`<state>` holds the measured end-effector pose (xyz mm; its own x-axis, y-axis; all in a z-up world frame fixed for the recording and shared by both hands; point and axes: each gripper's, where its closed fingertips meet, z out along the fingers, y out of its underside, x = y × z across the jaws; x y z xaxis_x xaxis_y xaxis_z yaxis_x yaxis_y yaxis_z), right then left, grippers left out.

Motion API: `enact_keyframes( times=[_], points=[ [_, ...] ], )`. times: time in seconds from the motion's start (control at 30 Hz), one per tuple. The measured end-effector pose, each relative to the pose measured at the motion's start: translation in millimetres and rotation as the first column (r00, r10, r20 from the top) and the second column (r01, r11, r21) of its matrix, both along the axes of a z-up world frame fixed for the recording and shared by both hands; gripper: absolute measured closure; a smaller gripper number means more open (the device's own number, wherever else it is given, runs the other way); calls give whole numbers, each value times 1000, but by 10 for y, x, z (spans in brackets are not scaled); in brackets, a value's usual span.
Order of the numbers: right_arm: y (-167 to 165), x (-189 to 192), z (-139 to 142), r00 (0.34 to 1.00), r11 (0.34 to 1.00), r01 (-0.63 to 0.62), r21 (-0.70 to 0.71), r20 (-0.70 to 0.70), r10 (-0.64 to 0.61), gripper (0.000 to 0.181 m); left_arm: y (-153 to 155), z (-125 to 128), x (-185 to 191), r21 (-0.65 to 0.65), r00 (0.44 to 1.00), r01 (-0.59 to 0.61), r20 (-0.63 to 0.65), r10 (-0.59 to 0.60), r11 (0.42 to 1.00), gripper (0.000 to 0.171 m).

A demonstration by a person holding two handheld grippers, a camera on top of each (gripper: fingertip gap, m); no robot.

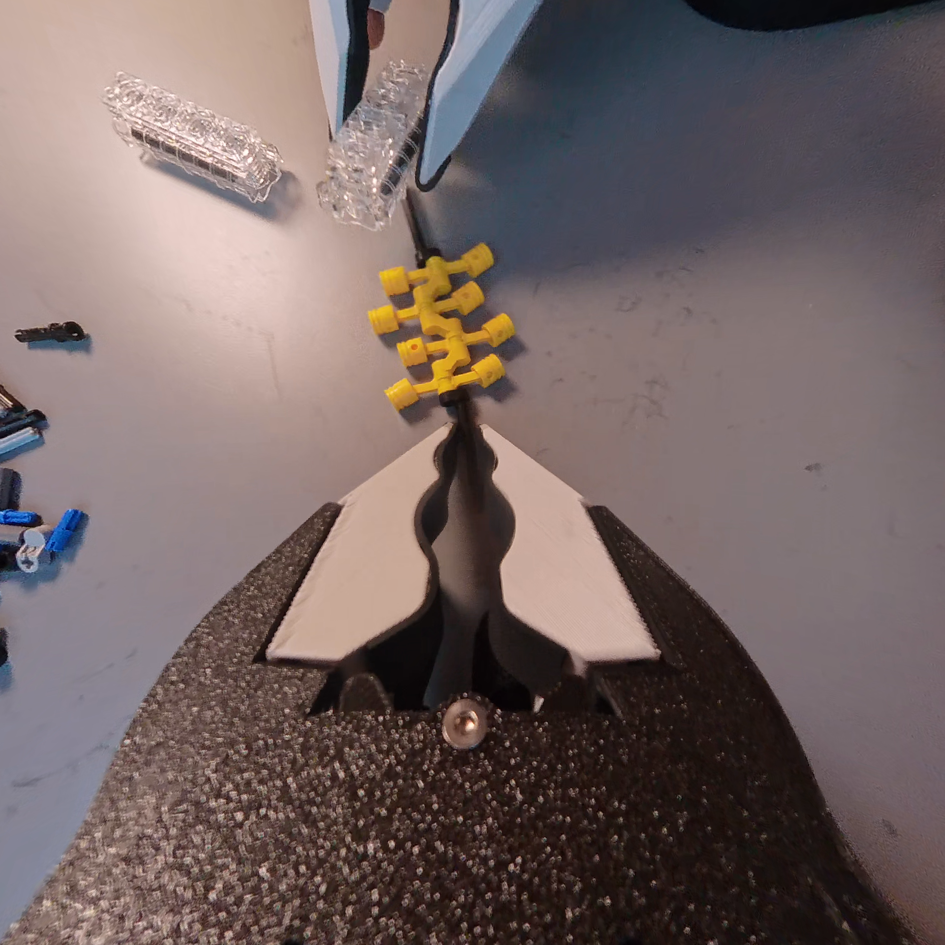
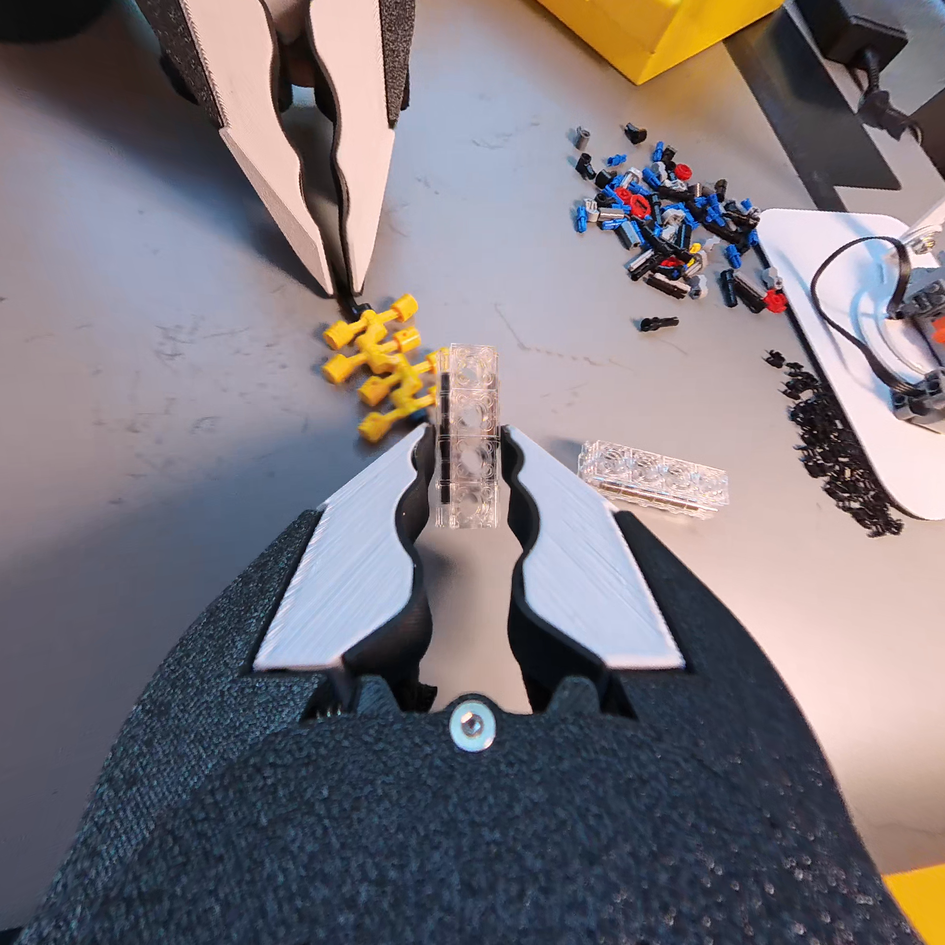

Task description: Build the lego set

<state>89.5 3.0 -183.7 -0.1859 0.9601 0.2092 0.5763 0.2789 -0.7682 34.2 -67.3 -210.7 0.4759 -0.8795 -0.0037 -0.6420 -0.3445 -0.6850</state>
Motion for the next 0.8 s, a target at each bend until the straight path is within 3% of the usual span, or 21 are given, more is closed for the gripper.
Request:
enact_keyframes(
  times=[0.17, 0.27, 0.5, 0.8],
  points=[
    [-39, -2, 52, 1000, 1000, -20, -25, -23, 19, 156, -49, 6, -86, 32, 995, 91, -31, -90, 995, 167],
    [-136, -23, 77, 998, 998, -57, -38, -37, 56, 156, -26, 36, -117, 38, 996, 82, -33, -81, 996, 158],
    [-405, 52, 9, 984, 984, -172, -46, 39, 174, 156, -91, 9, -174, 14, 998, 53, -31, -53, 998, 166],
    [-400, 140, -182, 974, 983, -175, -50, 135, 180, 157, -131, 82, -104, 27, 998, 66, 0, -66, 997, 166]
  ],
)
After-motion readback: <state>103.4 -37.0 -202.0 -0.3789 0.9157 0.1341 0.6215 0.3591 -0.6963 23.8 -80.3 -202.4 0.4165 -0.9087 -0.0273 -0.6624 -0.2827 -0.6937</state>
